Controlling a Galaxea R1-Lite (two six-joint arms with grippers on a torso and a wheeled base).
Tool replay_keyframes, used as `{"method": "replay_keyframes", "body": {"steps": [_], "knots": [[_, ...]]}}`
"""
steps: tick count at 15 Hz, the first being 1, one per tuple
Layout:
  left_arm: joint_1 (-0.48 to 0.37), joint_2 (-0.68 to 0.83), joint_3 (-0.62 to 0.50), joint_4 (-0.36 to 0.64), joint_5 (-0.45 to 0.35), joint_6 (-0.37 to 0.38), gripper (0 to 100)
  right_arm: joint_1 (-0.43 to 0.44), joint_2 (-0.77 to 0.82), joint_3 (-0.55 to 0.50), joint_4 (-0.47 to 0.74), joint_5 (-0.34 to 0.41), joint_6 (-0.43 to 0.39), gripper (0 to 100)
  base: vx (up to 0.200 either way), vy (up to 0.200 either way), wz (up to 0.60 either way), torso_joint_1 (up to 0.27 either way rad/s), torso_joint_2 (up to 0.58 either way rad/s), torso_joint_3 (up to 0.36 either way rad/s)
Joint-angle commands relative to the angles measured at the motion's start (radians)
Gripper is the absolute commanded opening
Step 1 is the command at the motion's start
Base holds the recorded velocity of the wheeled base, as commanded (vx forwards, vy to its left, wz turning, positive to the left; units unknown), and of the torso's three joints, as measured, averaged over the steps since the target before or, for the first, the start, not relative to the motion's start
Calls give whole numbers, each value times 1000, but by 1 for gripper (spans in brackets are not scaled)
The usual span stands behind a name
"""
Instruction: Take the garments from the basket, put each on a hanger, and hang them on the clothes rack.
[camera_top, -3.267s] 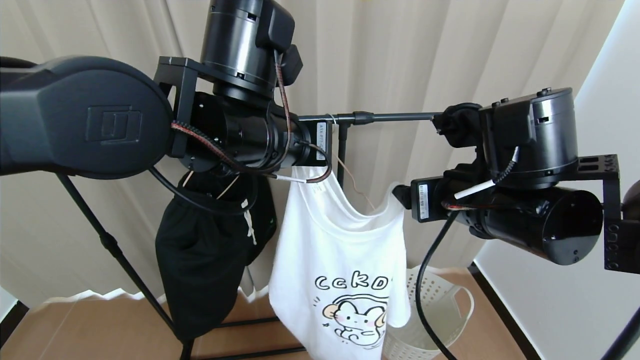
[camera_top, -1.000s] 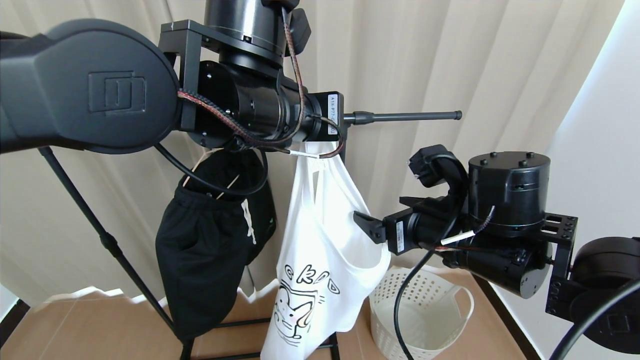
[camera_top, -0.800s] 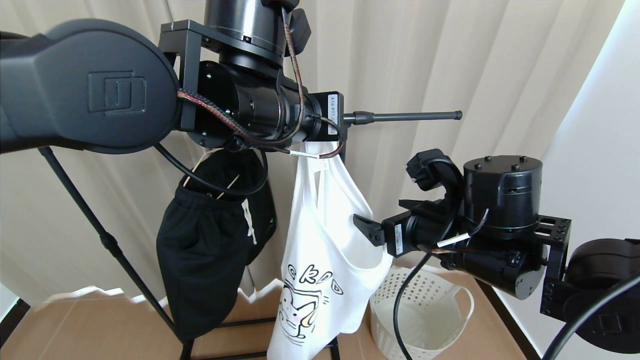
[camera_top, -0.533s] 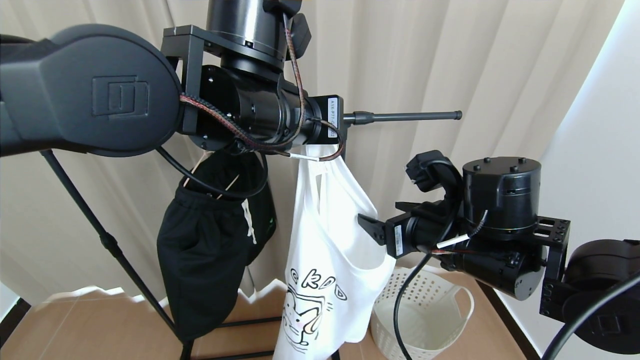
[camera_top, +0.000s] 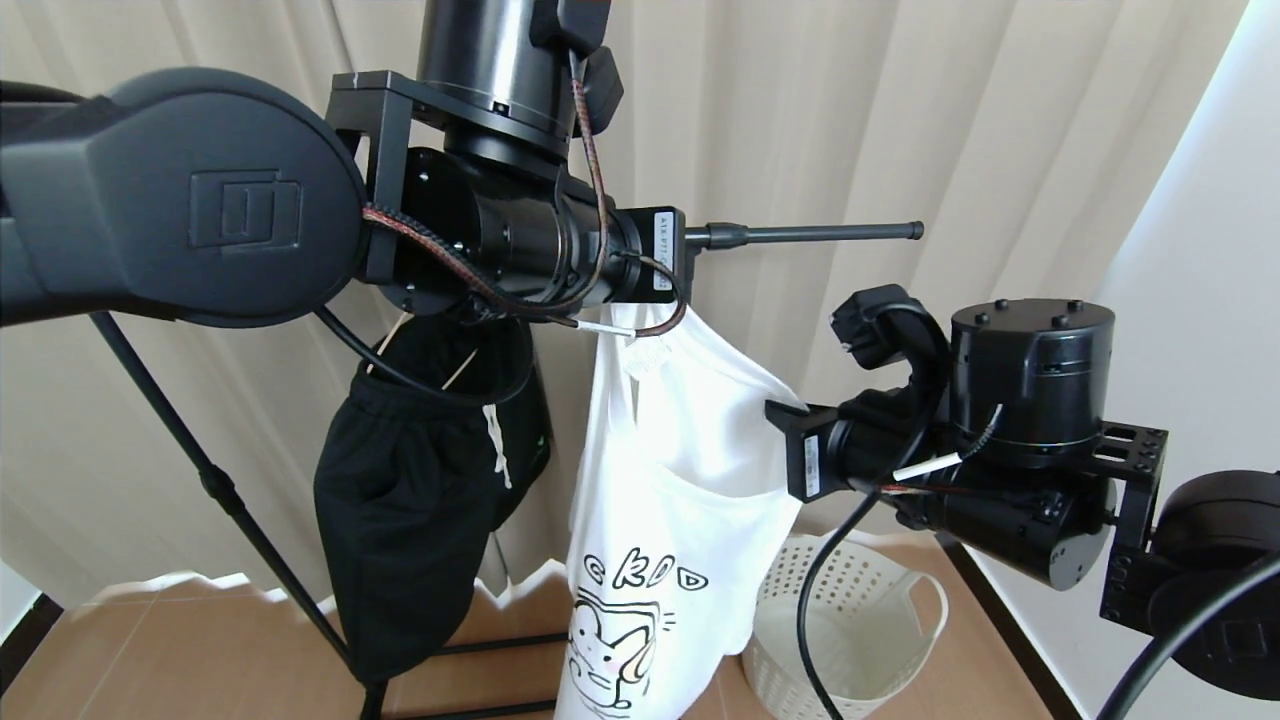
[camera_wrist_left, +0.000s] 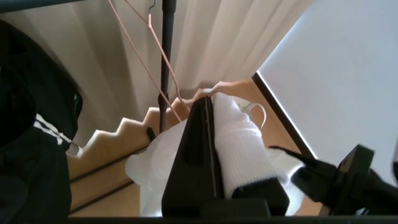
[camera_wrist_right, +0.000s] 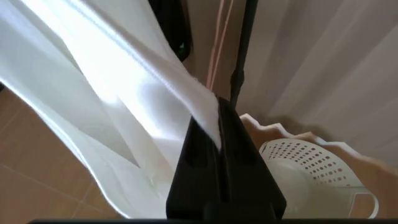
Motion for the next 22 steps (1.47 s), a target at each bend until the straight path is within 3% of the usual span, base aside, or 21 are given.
{"method": "replay_keyframes", "body": {"steps": [1, 4, 9, 10, 14, 19, 22], "knots": [[3, -9, 87, 1, -6, 0, 0, -38, -51, -1, 0, 1, -16, 0, 0, 0, 0, 0, 0, 0], [-1, -20, 254, -8, -14, -2, 0, -78, -90, -2, 2, 3, -42, 0, 0, 0, 0, 0, 0, 0], [-24, -26, 337, -25, -18, -3, 0, -84, -97, 2, 0, 3, -55, 0, 0, 0, 0, 0, 0, 0], [-25, -32, 343, -31, -23, -2, 100, -84, -97, 2, 0, 3, -55, 0, 0, 0, 0, 0, 0, 0], [-22, -83, 380, -37, -110, -2, 100, -148, -103, 1, 0, 3, -90, 0, 0, 0, 0, 0, 0, 0], [50, -143, 412, -53, -360, -3, 100, -233, -94, -7, -1, 7, -120, 0, 0, 0, 0, 0, 0, 0], [62, -84, 366, -77, -319, -5, 100, -245, -101, -7, -1, 7, -131, 0, 0, 0, 0, 0, 0, 0]]}}
